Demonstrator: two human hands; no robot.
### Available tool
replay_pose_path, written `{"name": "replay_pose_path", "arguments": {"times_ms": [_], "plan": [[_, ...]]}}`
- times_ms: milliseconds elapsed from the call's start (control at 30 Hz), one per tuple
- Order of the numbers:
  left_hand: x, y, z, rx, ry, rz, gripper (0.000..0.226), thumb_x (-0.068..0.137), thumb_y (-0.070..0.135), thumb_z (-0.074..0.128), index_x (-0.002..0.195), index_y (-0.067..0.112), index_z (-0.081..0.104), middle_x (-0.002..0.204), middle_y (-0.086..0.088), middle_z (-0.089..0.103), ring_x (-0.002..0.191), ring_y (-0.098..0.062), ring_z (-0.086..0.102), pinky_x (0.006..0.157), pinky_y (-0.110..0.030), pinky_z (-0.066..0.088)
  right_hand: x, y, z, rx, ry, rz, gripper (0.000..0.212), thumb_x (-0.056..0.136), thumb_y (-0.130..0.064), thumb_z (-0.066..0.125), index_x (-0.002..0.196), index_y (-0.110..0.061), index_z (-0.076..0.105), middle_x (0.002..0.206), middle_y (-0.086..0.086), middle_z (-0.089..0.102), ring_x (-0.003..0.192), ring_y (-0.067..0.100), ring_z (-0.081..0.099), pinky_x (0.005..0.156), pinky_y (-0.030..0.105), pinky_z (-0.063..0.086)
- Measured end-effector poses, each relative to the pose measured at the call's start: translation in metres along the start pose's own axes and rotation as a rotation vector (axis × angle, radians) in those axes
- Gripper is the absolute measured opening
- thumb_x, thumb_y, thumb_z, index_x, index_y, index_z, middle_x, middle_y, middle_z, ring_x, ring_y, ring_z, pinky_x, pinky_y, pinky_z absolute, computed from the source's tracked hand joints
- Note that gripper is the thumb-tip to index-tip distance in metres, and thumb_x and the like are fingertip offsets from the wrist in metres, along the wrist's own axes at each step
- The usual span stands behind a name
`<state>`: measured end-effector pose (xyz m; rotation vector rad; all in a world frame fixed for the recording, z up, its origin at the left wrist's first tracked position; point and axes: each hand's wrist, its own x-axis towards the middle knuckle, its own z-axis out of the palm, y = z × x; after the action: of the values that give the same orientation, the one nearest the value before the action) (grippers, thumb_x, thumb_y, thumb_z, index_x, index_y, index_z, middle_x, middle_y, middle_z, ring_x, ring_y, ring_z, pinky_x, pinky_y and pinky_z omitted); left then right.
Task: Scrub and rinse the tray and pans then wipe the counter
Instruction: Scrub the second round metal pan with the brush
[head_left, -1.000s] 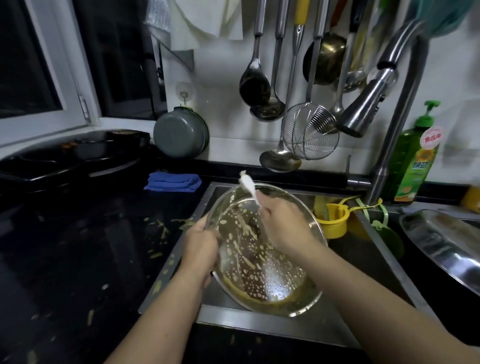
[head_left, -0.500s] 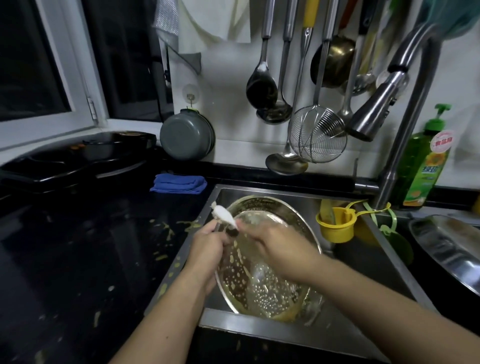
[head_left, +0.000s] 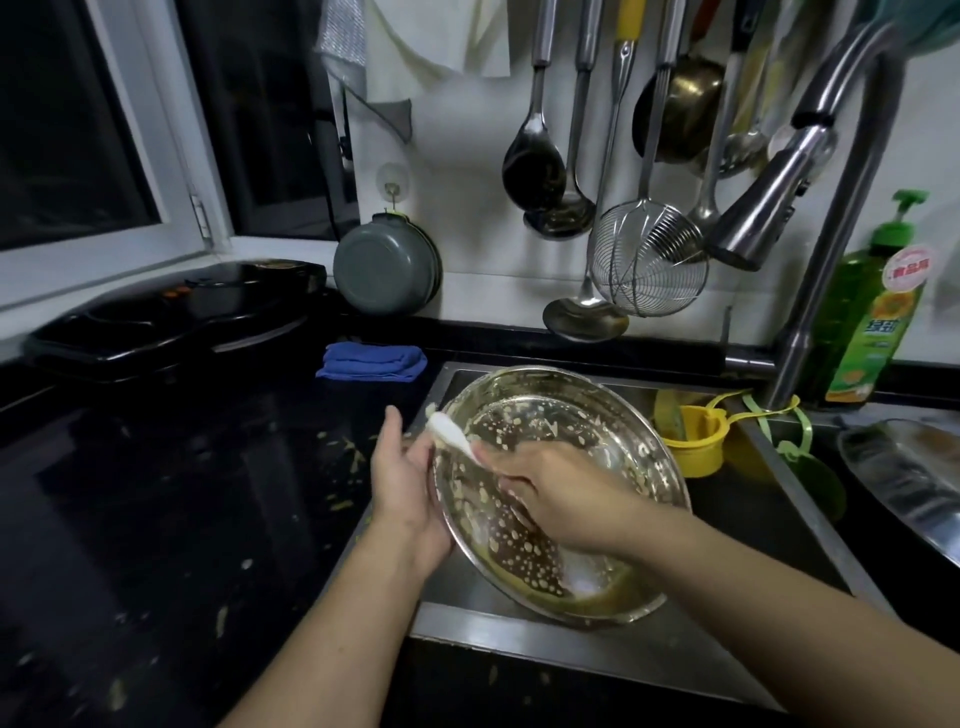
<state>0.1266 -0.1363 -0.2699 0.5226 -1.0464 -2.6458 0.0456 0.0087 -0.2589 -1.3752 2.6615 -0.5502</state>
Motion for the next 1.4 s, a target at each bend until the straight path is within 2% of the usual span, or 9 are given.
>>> {"name": "replay_pose_path", "arguments": {"times_ms": [133, 233, 333, 467, 733, 933, 1067, 1233, 1400], "plan": [[0.000, 0.007, -0.001, -0.111, 0.055, 0.024, 0.074, 0.099, 0.069, 0.035, 0.124, 0.009, 0.070, 0.120, -0.025, 0.071, 0.107, -0.042, 0.071, 0.101, -0.055, 0.050, -0.014, -0.001, 0.002, -0.061, -0.086, -0.116, 0.042, 0.108, -0.034, 0.039, 0.148, -0.049, 0.038, 0.092, -0.008, 0.054, 0.083, 0.011, 0.054, 0.082, 0.040, 0.051], [-0.006, 0.008, 0.004, -0.018, 0.077, 0.002, 0.037, 0.102, 0.027, 0.047, 0.121, 0.006, 0.070, 0.109, -0.023, 0.074, 0.092, -0.038, 0.074, 0.093, -0.051, 0.056, -0.019, 0.003, -0.001, 0.008, -0.136, -0.173, 0.040, 0.107, -0.037, 0.043, 0.145, -0.050, 0.042, 0.097, -0.010, 0.057, 0.086, 0.004, 0.057, 0.088, 0.036, 0.051], [-0.004, 0.006, 0.003, 0.057, 0.127, 0.007, 0.048, 0.091, -0.004, 0.046, 0.130, 0.016, 0.065, 0.111, -0.022, 0.074, 0.093, -0.039, 0.074, 0.087, -0.054, 0.059, -0.019, 0.005, -0.010, -0.008, -0.204, -0.181, 0.041, 0.106, -0.035, 0.046, 0.144, -0.050, 0.044, 0.101, -0.004, 0.062, 0.083, 0.002, 0.059, 0.088, 0.031, 0.051], [0.001, 0.006, -0.001, 0.062, 0.164, 0.068, 0.052, 0.095, -0.007, 0.041, 0.130, 0.023, 0.066, 0.111, -0.018, 0.075, 0.100, -0.038, 0.074, 0.081, -0.055, 0.061, -0.030, 0.011, -0.018, -0.055, -0.294, -0.159, 0.042, 0.105, -0.033, 0.049, 0.140, -0.055, 0.046, 0.083, -0.007, 0.062, 0.075, 0.018, 0.055, 0.075, 0.037, 0.049], [0.000, 0.005, -0.004, 0.057, 0.160, 0.252, 0.075, 0.081, -0.021, 0.035, 0.133, 0.022, 0.066, 0.114, -0.015, 0.075, 0.102, -0.036, 0.074, 0.090, -0.064, 0.056, -0.082, 0.036, -0.024, -0.307, -0.193, -0.210, 0.040, 0.104, -0.040, 0.042, 0.141, -0.055, 0.043, 0.132, -0.016, 0.062, 0.119, 0.014, 0.057, 0.093, 0.037, 0.050], [0.000, 0.003, -0.005, 0.082, 0.223, 0.281, 0.077, 0.083, -0.022, 0.036, 0.136, 0.026, 0.065, 0.113, -0.010, 0.076, 0.104, -0.034, 0.074, 0.093, -0.061, 0.057, -0.109, 0.074, -0.036, -0.421, -0.267, 0.047, 0.047, 0.106, -0.036, 0.043, 0.145, -0.061, 0.036, 0.126, -0.013, 0.059, 0.121, 0.014, 0.053, 0.080, 0.026, 0.035], [0.003, 0.002, -0.007, 0.102, 0.230, 0.285, 0.078, 0.083, -0.022, 0.037, 0.137, 0.026, 0.065, 0.116, -0.011, 0.075, 0.104, -0.034, 0.074, 0.092, -0.058, 0.058, -0.106, 0.109, -0.039, -0.414, -0.205, 0.235, 0.050, 0.105, -0.028, 0.045, 0.147, -0.054, 0.038, 0.128, -0.006, 0.059, 0.122, 0.019, 0.054, 0.087, 0.030, 0.042], [0.005, -0.002, -0.003, 0.129, 0.204, 0.239, 0.071, 0.087, -0.022, 0.040, 0.135, 0.024, 0.064, 0.116, -0.015, 0.075, 0.102, -0.032, 0.074, 0.080, -0.049, 0.063, -0.083, 0.129, -0.030, 0.244, 0.247, 0.607, 0.021, 0.101, -0.032, 0.056, 0.117, -0.027, 0.069, 0.104, 0.007, 0.070, 0.086, 0.019, 0.062, 0.073, 0.033, 0.048], [0.004, -0.008, 0.000, 0.325, 0.145, 0.122, 0.057, 0.097, -0.009, 0.045, 0.136, 0.029, 0.061, 0.109, -0.012, 0.077, 0.098, -0.029, 0.076, 0.077, -0.044, 0.064, -0.066, 0.105, -0.018, 0.958, 0.249, 0.793, 0.020, 0.098, -0.025, 0.064, 0.104, -0.005, 0.067, 0.095, 0.008, 0.070, 0.089, 0.023, 0.068, 0.060, 0.036, 0.059]]}}
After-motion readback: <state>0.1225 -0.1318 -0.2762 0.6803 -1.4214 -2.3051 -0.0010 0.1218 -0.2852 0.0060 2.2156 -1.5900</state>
